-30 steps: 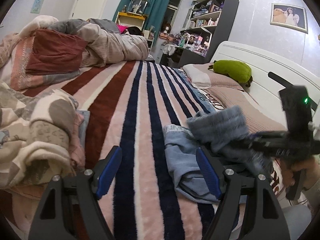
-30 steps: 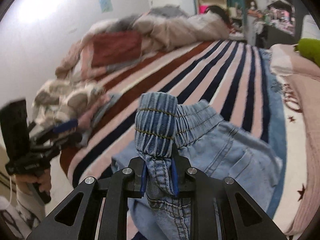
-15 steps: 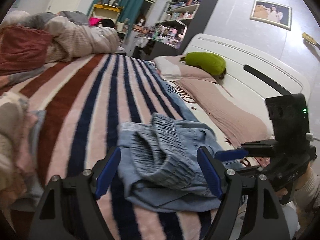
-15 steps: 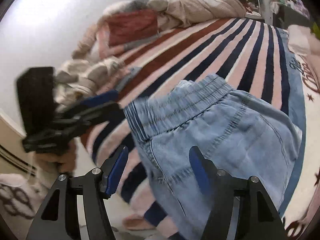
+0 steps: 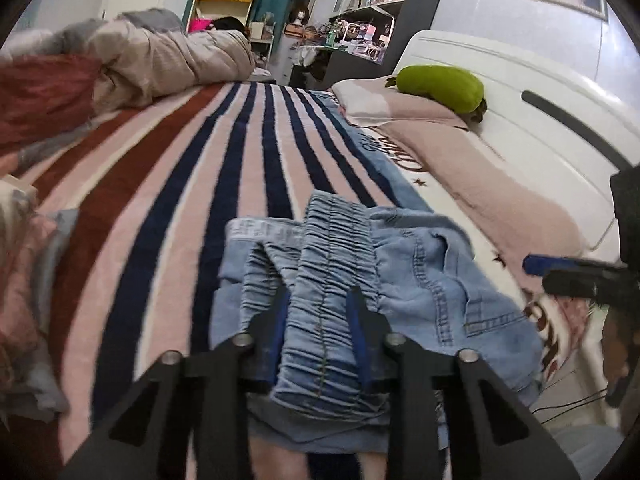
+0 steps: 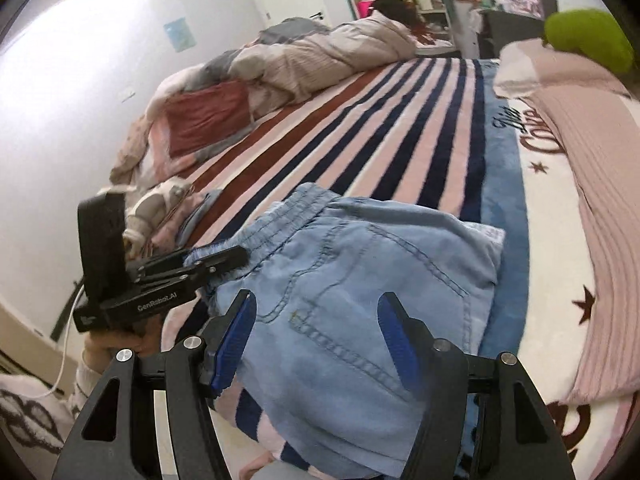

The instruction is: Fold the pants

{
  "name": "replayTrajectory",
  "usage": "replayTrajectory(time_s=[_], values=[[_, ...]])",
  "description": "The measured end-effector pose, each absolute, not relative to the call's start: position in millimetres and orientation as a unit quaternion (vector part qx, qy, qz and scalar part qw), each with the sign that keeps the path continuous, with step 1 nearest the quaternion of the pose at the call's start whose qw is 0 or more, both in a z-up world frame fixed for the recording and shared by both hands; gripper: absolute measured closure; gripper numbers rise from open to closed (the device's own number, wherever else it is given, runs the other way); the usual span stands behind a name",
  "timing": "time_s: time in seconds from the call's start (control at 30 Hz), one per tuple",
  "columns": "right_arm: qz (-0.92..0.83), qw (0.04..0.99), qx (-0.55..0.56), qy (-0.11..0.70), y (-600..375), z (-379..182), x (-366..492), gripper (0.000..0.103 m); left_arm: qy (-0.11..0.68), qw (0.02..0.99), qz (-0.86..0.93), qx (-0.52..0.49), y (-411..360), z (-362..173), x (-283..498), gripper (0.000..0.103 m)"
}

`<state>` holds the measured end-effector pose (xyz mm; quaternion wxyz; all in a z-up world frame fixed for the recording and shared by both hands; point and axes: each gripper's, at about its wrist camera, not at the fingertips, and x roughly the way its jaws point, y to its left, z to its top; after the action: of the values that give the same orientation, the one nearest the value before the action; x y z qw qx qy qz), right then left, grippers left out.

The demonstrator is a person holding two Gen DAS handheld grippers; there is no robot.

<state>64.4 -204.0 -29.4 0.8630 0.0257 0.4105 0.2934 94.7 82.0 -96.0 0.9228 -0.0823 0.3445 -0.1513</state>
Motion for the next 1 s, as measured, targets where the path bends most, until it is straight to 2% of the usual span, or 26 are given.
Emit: replayTrajectory(time_s=[0.07,0.13,0.2,0.3,0.33,0.37,0.43,0.5,0.67,0.9,1.0], values=[[0.287,0.864,0.039,0.413,-211,-33,68,0.044,0.341,0.927,-0.133,-0.081,88,-96,88,0.090],[0.283,0.864,0.056,0.413,-220,-36,72,0.044,0.337,0.935,-0.092,-0.053,92,-95,83,0.102],[0.279,0.863,0.067,0.415,-228,-40,76,0.044,0.339,0.939,-0.055,-0.037,102,-98,81,0.102],[0.265,0.865,0.069,0.421,-237,-48,81,0.044,0.364,0.923,-0.074,-0.095,125,-107,84,0.102],[0.259,0.866,0.068,0.423,-239,-51,82,0.043,0.366,0.922,-0.074,-0.097,129,-108,84,0.092],[0.252,0.867,0.067,0.425,-241,-55,84,0.043,0.363,0.923,-0.074,-0.098,132,-107,84,0.069],[0.244,0.867,0.068,0.429,-245,-60,86,0.043,0.349,0.928,-0.073,-0.103,135,-101,82,0.046],[0.238,0.868,0.068,0.431,-249,-64,88,0.043,0.338,0.929,-0.096,-0.119,139,-92,83,0.043],[0.227,0.869,0.072,0.433,-256,-65,91,0.042,0.327,0.917,-0.168,-0.156,125,-77,95,0.026],[0.220,0.865,0.073,0.445,-256,-73,97,0.030,0.378,0.903,-0.156,-0.132,100,-98,119,0.025],[0.225,0.859,0.070,0.454,-254,-78,99,0.021,0.390,0.900,-0.146,-0.127,98,-109,124,0.022]])
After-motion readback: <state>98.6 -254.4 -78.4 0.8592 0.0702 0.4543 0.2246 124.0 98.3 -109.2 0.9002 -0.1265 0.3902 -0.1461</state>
